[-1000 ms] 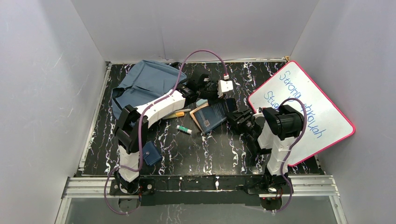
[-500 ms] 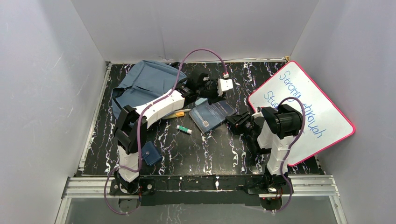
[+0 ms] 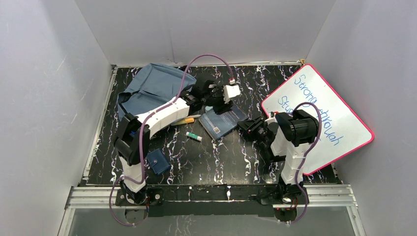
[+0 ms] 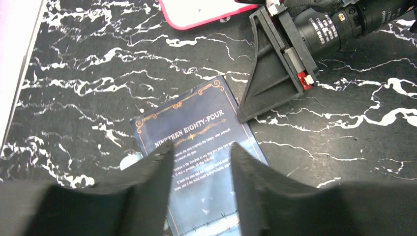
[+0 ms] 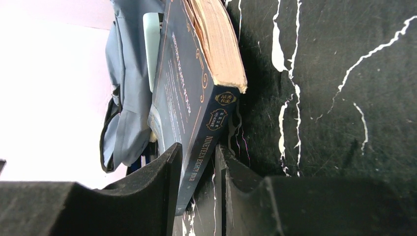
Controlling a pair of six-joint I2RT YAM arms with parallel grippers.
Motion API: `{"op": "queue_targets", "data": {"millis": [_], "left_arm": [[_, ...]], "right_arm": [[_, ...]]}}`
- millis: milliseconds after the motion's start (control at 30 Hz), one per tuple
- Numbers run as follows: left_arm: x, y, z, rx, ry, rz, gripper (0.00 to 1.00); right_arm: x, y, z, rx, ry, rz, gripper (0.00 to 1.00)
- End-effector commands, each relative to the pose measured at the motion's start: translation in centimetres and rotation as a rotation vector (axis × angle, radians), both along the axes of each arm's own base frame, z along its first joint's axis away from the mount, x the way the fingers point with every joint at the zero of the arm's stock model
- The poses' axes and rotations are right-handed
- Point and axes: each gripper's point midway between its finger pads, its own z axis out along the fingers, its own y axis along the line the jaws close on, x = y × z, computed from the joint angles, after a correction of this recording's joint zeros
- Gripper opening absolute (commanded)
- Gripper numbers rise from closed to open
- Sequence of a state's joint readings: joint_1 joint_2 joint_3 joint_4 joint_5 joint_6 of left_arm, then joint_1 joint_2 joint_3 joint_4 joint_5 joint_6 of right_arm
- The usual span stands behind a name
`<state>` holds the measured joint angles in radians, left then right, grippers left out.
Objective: Pack the student bag
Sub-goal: Pick up the book from the center of the board.
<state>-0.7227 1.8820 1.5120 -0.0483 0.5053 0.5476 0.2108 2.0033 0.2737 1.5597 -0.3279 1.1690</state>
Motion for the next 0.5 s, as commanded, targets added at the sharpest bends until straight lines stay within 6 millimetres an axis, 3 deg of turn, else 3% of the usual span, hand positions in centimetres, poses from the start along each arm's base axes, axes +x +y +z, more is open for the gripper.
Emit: {"op": "queue_targets", "data": {"millis": [0, 233, 467], "left_arm": [[-1.4, 2.5, 3.8, -0.094, -0.019, 0.042, 0.51], [-3.9, 4.8, -0.5, -0.054, 0.037, 0.062, 0.77], [-3.4, 5.0, -2.8, -0.020, -0.055, 0.165, 0.92]], "right_arm": [[1.5, 0.8, 7.0, 0.059, -0.312, 0.033, 0.36], [1.7, 1.0, 7.2, 0.069, -0.314, 0.041, 0.28], [2.0, 1.3, 7.3, 0.076, -0.319, 0.052, 0.26]]}}
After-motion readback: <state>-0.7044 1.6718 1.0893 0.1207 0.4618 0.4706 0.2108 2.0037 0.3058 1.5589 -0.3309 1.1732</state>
